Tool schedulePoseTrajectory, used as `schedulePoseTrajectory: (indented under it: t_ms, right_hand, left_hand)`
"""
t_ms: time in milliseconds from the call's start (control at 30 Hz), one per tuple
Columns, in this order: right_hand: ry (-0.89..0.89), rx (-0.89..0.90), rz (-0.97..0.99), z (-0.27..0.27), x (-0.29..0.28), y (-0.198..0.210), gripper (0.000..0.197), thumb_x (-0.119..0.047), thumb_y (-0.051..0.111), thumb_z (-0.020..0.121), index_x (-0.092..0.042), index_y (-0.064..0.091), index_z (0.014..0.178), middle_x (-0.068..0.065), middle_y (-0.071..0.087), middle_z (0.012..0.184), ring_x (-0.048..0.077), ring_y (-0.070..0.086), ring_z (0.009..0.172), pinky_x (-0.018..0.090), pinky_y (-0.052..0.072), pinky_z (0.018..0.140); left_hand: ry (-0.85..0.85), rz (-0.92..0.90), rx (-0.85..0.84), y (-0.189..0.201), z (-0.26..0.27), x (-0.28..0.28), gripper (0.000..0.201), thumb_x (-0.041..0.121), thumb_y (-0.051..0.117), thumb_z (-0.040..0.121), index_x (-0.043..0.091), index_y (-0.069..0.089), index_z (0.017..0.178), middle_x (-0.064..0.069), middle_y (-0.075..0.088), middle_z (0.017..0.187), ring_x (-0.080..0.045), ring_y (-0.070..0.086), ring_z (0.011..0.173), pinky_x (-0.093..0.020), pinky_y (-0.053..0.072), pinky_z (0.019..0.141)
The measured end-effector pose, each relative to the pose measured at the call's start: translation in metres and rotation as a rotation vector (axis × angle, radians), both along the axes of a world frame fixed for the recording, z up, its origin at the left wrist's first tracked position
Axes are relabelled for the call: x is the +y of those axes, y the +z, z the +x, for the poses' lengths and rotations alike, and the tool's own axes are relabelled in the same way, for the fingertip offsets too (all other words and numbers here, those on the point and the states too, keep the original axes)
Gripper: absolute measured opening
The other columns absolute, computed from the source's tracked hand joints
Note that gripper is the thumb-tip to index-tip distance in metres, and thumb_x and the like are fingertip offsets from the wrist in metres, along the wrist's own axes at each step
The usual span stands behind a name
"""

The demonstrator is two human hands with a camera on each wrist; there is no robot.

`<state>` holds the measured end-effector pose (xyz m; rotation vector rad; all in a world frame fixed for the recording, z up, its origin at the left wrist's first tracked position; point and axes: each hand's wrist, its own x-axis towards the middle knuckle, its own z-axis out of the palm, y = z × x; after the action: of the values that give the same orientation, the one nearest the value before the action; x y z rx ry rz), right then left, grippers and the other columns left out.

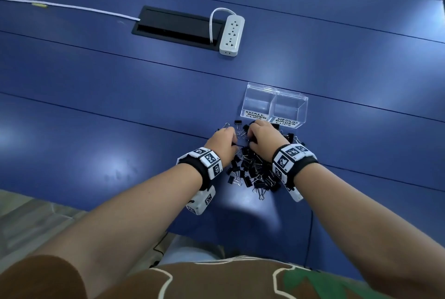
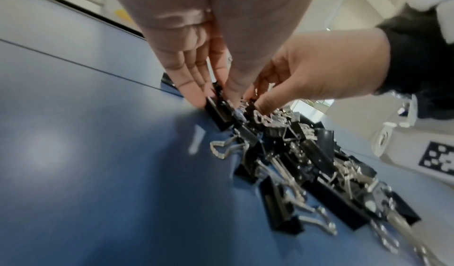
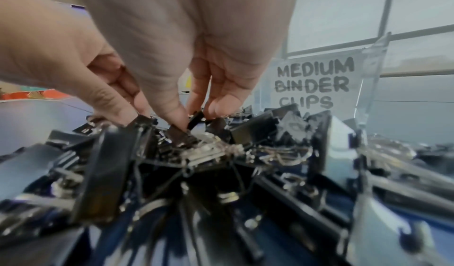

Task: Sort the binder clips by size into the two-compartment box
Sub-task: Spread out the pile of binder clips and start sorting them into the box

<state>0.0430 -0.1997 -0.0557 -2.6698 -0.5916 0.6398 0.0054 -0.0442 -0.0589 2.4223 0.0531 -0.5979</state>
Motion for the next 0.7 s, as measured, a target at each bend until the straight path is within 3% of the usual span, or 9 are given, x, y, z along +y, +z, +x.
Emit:
schedulePoseTrajectory:
  t_ms: [67,167,267,433,600,700]
  right_hand:
    - [-0.047,0.034,0.023,0.0,-0.002,0.006,0.013,-0.006,0.053,0.082,-0.011,0.057,0.094,0.004,0.056,0.101,0.023,0.052,0.101,0.026,0.041,0.085]
    - [-0.255,0.042,0.19,0.006,-0.007,0.022,0.014,-0.009,0.055,0.083,-0.019,0.058,0.092,-0.002,0.06,0.085,0.018,0.058,0.078,0.029,0.052,0.075]
    - [-0.435,-0.089,0.341,0.03,-0.012,0.039,0.012,-0.011,0.054,0.088,-0.018,0.06,0.096,-0.006,0.058,0.084,0.009,0.055,0.07,0.019,0.049,0.066]
    - [-0.427,-0.163,0.243,0.058,-0.013,0.044,0.024,-0.009,0.049,0.09,-0.01,0.062,0.11,0.007,0.057,0.106,0.014,0.052,0.077,0.023,0.044,0.08]
    - [-0.405,-0.127,0.251,0.027,-0.015,0.037,0.02,-0.014,0.048,0.092,-0.012,0.067,0.101,0.006,0.066,0.1,0.018,0.062,0.082,0.03,0.053,0.08]
    - [-0.338,-0.041,0.122,0.006,-0.016,0.023,0.026,-0.014,0.047,0.092,-0.013,0.065,0.11,0.01,0.066,0.109,0.025,0.063,0.091,0.032,0.051,0.086]
  left_hand:
    - [0.07,-0.054,0.012,0.001,0.0,0.006,0.008,0.011,0.056,0.085,0.015,0.053,0.091,-0.006,0.062,0.093,-0.03,0.061,0.088,-0.039,0.051,0.081]
    - [0.16,-0.109,0.012,0.005,0.004,0.011,0.006,0.015,0.057,0.088,0.018,0.054,0.092,-0.004,0.067,0.097,-0.024,0.064,0.088,-0.036,0.053,0.083]
    - [0.221,-0.148,-0.027,0.014,0.017,0.011,0.004,0.017,0.056,0.089,0.018,0.057,0.093,-0.001,0.068,0.1,-0.018,0.063,0.086,-0.031,0.052,0.08]
    - [0.19,-0.187,-0.158,0.038,0.053,-0.005,0.005,0.015,0.059,0.088,0.016,0.061,0.093,0.009,0.056,0.079,-0.009,0.052,0.068,-0.019,0.042,0.065]
    - [0.114,-0.184,-0.161,0.05,0.089,-0.018,0.006,0.012,0.057,0.087,0.016,0.061,0.089,0.0,0.058,0.078,-0.026,0.066,0.073,-0.034,0.057,0.071]
    - [0.083,-0.191,-0.13,0.049,0.096,-0.021,0.01,0.01,0.054,0.089,0.012,0.062,0.094,-0.005,0.059,0.084,-0.031,0.069,0.082,-0.038,0.058,0.071]
